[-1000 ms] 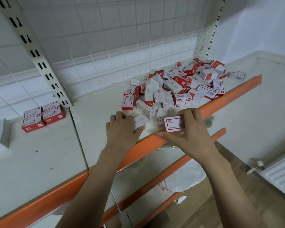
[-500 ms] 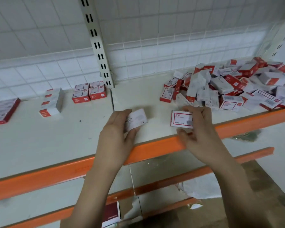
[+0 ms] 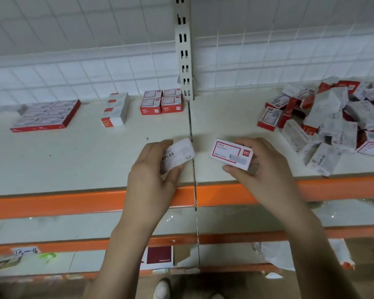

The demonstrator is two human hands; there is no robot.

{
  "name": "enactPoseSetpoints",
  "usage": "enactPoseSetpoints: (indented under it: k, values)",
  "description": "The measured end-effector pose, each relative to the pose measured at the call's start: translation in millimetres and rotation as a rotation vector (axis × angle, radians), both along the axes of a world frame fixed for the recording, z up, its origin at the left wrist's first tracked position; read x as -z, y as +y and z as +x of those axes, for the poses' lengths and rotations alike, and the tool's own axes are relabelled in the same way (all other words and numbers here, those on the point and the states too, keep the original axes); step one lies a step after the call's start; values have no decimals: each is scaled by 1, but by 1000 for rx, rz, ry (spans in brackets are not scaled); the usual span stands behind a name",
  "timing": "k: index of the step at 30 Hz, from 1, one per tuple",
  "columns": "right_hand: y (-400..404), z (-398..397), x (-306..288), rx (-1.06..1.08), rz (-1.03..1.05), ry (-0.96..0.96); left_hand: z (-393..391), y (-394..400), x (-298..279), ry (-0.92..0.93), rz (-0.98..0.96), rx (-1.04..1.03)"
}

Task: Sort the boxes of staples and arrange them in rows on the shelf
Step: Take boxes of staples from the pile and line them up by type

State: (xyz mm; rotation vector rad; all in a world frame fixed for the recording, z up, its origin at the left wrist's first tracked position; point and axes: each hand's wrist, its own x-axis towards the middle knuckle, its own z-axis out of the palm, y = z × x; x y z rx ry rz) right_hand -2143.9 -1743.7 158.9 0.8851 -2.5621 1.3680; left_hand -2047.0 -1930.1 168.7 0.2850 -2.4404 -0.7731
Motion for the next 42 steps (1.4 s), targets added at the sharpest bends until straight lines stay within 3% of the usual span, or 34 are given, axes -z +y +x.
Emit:
enactPoseSetpoints:
  k: [12, 19, 33, 42]
  values:
    - [-55, 12, -9, -88, 49, 49, 22, -45, -1, -4, 20, -65]
    - [-98, 33, -13, 11, 70, 12, 33, -88, -10, 46, 264, 8]
    - [-250, 100, -34, 77, 84, 80, 85, -257, -24, 94, 277, 60]
    - [-282, 114, -34, 20, 242, 183, 108, -296, -15, -84, 200, 117]
